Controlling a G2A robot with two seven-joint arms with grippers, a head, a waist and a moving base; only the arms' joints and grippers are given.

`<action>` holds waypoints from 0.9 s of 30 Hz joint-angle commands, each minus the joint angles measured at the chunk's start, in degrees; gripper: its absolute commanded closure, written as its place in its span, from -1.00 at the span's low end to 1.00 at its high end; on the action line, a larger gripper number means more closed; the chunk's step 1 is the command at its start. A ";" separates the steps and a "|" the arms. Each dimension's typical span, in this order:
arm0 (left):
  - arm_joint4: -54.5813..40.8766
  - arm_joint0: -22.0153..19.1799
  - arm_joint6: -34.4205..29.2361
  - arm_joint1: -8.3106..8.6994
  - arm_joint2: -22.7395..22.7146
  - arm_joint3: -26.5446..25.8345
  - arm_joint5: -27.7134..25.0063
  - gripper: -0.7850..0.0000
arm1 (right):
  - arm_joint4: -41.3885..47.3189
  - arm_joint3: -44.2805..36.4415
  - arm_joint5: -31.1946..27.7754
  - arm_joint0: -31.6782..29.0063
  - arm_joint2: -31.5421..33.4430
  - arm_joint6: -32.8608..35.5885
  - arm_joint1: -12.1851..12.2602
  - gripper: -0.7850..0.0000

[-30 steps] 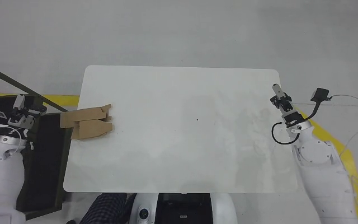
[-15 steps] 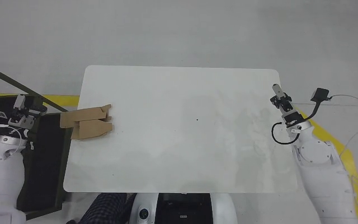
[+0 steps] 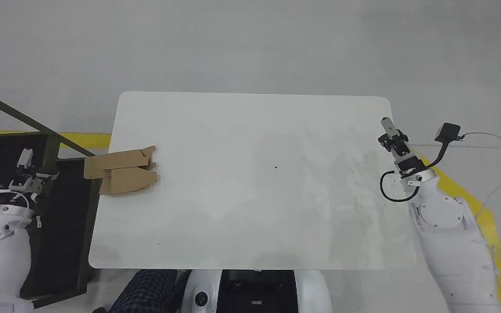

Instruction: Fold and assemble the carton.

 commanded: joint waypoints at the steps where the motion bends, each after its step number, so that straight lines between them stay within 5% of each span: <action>1: 1.64 -0.61 0.32 -0.36 0.95 2.25 -0.36 -1.00 | 0.00 0.00 0.00 0.00 0.00 0.00 0.00 -1.00; 11: 9.49 -5.35 -0.72 -3.26 7.17 8.17 -3.31 -1.00 | 0.00 0.00 0.00 0.00 0.00 0.00 0.00 -1.00; 21: 10.64 -7.87 -3.55 -4.56 8.76 10.13 -5.90 -1.00 | 0.00 0.00 0.00 0.00 0.00 0.00 0.00 -1.00; 24: 10.34 -8.41 -4.48 -4.95 9.00 10.10 -5.96 -0.61 | 0.00 0.00 0.00 0.00 0.00 0.00 0.00 -1.00; 27: 10.75 -8.85 -5.15 -5.21 9.38 10.23 -5.83 -0.55 | 0.00 0.00 0.00 0.00 0.00 0.00 0.00 -1.00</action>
